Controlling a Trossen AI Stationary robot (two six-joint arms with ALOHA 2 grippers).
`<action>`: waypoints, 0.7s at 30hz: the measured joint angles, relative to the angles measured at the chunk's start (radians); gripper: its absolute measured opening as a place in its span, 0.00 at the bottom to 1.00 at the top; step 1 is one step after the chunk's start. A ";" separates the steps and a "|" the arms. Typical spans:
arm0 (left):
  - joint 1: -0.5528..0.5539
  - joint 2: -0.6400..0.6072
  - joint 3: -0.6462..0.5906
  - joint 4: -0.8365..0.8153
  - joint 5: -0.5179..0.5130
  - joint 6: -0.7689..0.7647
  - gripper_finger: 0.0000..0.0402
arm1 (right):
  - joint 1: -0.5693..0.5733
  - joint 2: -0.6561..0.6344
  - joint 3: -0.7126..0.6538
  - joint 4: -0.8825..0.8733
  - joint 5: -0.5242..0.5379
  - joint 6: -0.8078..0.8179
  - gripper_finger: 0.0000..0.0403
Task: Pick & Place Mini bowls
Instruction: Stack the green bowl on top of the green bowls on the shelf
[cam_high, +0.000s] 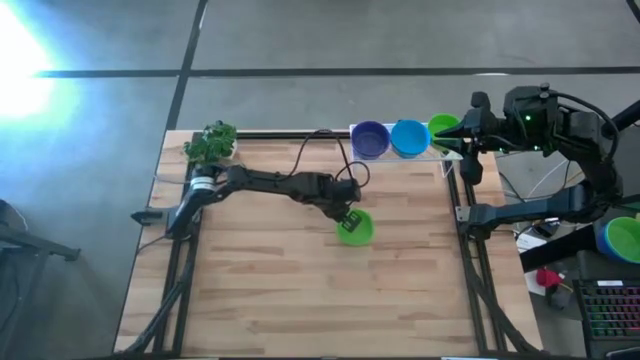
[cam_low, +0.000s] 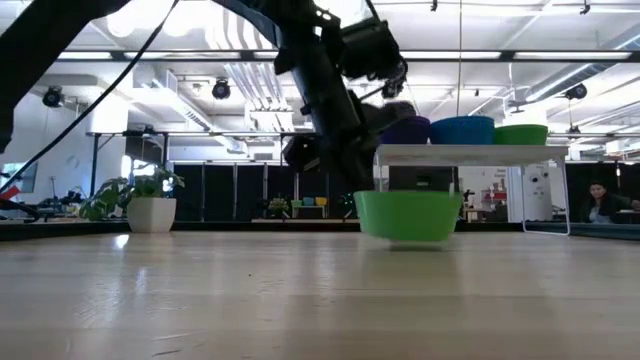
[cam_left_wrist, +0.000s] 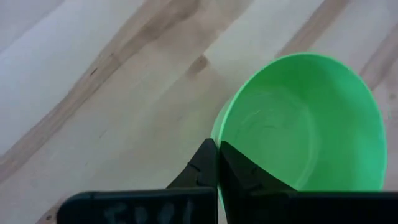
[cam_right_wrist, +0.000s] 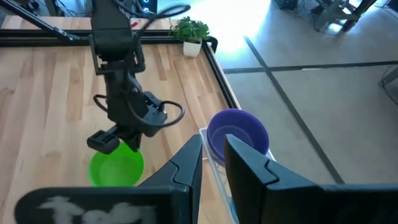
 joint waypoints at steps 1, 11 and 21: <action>0.000 0.006 0.000 -0.003 0.000 0.000 0.00 | 0.000 0.000 0.000 0.000 0.000 0.000 0.16; 0.000 0.009 0.000 -0.004 0.010 0.038 0.04 | 0.000 0.000 0.000 0.000 0.000 0.000 0.16; 0.005 -0.005 0.000 -0.016 0.009 0.062 0.18 | 0.000 0.001 0.000 -0.008 0.000 0.045 0.16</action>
